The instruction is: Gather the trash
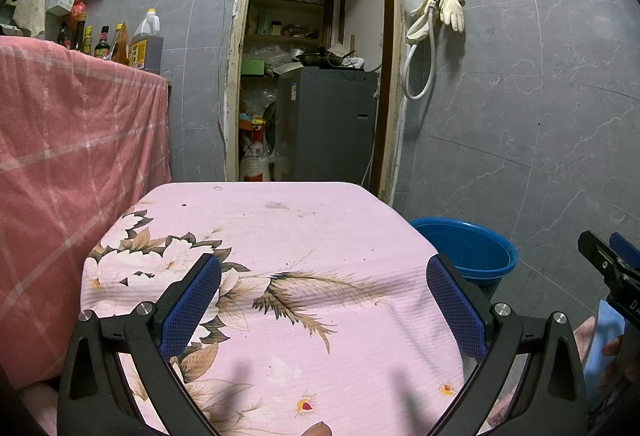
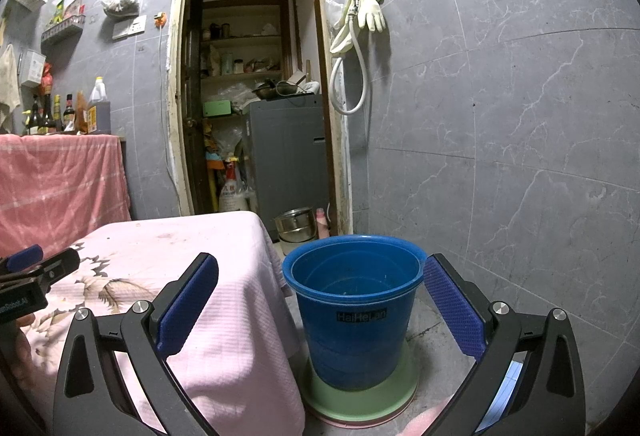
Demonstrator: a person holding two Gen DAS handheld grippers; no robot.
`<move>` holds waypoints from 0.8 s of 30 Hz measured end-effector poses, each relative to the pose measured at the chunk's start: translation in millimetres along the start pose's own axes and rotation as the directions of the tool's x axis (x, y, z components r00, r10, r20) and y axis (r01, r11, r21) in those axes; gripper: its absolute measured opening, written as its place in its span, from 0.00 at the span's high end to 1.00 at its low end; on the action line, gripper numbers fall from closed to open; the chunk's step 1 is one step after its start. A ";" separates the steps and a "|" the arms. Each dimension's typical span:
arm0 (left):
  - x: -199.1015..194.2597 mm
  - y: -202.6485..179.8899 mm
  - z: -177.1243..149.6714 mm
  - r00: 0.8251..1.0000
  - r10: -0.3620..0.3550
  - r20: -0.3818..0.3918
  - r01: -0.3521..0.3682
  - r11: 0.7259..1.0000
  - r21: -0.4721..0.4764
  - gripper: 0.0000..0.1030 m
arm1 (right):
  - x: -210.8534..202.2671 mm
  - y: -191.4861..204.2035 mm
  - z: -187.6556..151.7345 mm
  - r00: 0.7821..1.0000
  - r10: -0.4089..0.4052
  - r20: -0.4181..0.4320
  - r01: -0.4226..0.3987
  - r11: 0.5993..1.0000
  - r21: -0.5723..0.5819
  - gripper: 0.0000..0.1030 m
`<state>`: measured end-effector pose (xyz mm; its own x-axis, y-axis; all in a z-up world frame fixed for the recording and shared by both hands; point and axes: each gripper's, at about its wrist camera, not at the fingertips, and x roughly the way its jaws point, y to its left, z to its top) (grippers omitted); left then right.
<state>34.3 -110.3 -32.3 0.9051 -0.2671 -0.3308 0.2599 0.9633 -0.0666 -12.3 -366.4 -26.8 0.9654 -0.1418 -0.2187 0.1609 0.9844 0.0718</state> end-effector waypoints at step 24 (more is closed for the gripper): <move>-1.4 1.4 1.4 1.000 -0.004 -0.001 0.004 1.000 -0.002 0.02 | -0.2 1.1 -0.1 1.000 -0.001 -0.001 0.001 1.000 0.000 0.00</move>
<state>33.9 -108.6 -30.6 0.9039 -0.2708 -0.3311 0.2628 0.9623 -0.0697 -12.4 -365.2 -26.8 0.9651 -0.1429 -0.2195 0.1621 0.9842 0.0720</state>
